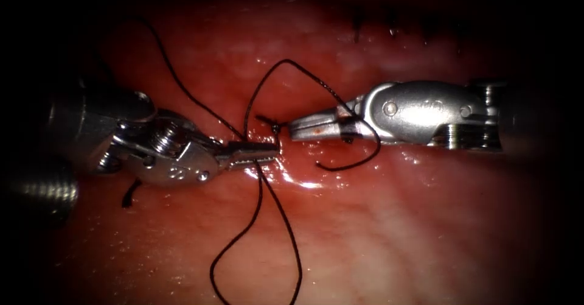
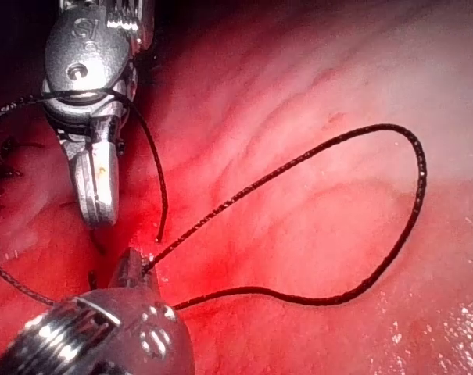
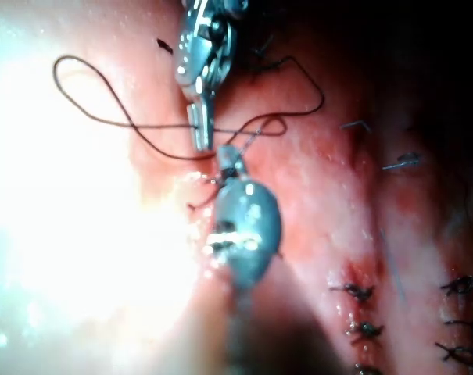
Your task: Wound Closure
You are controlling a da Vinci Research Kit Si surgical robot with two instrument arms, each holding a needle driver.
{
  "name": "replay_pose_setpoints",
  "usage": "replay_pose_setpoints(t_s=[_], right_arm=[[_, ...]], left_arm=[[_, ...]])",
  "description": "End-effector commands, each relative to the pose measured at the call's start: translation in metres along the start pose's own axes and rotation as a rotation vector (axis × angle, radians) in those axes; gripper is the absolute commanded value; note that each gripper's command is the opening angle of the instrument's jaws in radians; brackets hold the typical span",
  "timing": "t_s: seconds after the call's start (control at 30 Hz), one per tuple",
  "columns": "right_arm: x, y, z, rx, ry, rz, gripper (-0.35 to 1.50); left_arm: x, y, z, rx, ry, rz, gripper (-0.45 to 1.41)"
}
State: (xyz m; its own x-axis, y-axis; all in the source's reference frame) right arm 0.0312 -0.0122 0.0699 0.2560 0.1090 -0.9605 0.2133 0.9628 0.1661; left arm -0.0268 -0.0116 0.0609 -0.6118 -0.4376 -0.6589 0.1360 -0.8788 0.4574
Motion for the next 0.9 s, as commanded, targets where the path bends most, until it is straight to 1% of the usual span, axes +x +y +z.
replay_pose_setpoints(t_s=[0.03,0.17,0.33,0.37,0.5,0.6,0.7,0.9], right_arm=[[0.0001,0.0001,0.0009,-0.015,0.007,0.005,-0.35],[0.0011,0.0,0.0008,-0.059,0.015,0.02,-0.35],[0.0034,0.0003,0.0003,-0.096,0.042,0.045,-0.35],[0.0043,0.0004,0.0001,-0.108,0.048,0.054,-0.35],[0.0055,0.0002,0.0004,-0.121,0.047,0.064,-0.35],[0.006,-0.0007,0.0012,-0.125,0.045,0.063,-0.35],[0.0061,-0.0013,0.002,-0.128,0.042,0.06,-0.35],[0.0053,-0.0025,0.0033,-0.15,0.066,0.091,-0.35]], left_arm=[[0.0004,0.0002,0.0009,0.001,0.002,-0.001,-0.45],[0.0018,0.0004,0.0015,-0.001,0.013,-0.004,-0.45],[0.0041,0.0007,0.0018,-0.004,0.026,-0.008,-0.45],[0.0052,0.0006,0.0018,-0.006,0.032,0.0,-0.45],[0.007,0.0003,0.0013,-0.009,0.039,0.011,-0.45],[0.0081,-0.0003,0.001,-0.014,0.051,0.009,-0.45],[0.0082,-0.0005,0.0015,-0.014,0.055,0.009,-0.45],[0.0084,-0.0006,0.0019,-0.014,0.06,0.011,-0.45]])
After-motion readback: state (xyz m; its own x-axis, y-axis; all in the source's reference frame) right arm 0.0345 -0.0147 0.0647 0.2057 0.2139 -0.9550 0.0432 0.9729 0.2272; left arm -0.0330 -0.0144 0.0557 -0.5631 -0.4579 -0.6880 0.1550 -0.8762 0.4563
